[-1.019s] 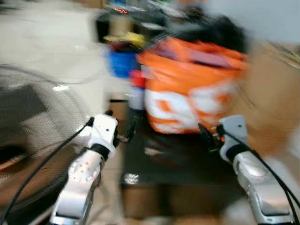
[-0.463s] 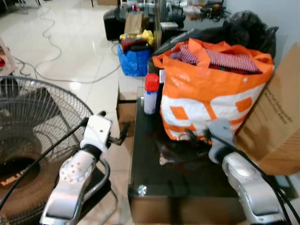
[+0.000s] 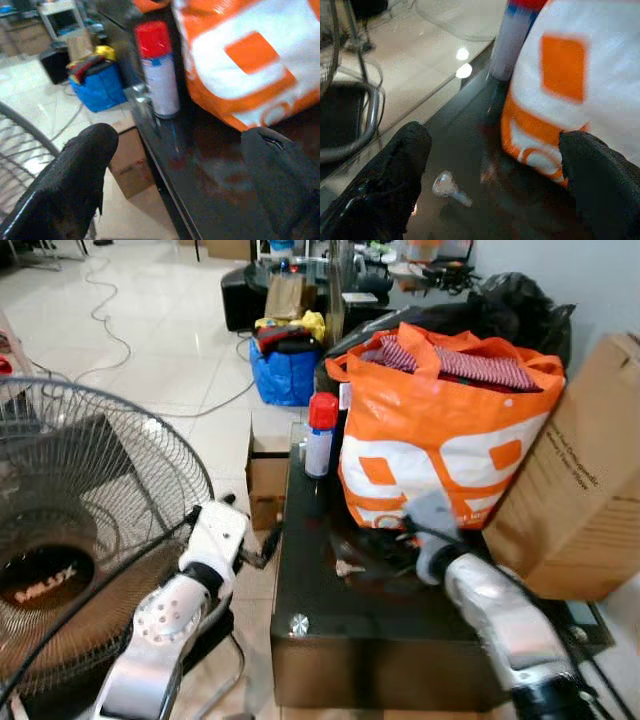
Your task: Hang keys on a hook
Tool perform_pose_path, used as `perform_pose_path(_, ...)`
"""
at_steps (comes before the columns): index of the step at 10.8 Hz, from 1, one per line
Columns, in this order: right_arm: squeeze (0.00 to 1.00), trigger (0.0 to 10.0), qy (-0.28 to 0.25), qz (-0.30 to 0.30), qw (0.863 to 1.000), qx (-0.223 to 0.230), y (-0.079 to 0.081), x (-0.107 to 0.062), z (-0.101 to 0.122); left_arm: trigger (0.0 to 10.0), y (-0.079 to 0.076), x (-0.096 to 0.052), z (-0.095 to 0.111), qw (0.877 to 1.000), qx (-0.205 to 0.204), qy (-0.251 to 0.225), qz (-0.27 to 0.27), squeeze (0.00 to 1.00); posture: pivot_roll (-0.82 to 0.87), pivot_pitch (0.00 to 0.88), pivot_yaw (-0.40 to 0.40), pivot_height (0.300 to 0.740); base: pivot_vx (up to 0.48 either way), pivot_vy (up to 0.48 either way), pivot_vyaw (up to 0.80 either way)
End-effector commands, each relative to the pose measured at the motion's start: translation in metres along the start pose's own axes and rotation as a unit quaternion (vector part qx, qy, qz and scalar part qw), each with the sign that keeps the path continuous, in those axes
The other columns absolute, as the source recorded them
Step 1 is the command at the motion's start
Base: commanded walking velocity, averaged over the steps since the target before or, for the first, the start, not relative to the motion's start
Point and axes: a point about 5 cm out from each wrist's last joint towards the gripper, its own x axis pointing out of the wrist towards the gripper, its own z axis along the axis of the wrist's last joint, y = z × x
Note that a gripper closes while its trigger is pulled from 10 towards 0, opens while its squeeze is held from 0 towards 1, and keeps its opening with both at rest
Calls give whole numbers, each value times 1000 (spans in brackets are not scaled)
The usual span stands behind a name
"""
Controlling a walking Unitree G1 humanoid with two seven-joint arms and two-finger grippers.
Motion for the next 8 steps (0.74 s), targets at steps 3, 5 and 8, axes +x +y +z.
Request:
perform_pose_path(3, 1000, 10000, 55, 48, 997, -12, 17, 30, -20, 10000, -4, -16, -12, 992, 52, 57, -97, 0, 29, 76, -69, 740, 0, 0, 0)
perform_pose_path(5, 973, 10000, 60, 42, 997, -22, 20, 45, -21, 10000, 2, -20, -12, 991, 65, 65, -102, 0, 40, 141, -75, 740, 0, 0, 0)
perform_pose_path(8, 0, 10000, 49, 75, 996, -14, 38, 59, -21, 10000, 10, -36, -6, 989, 78, 72, -99, 0, 69, 233, -84, 740, 0, 0, 0)
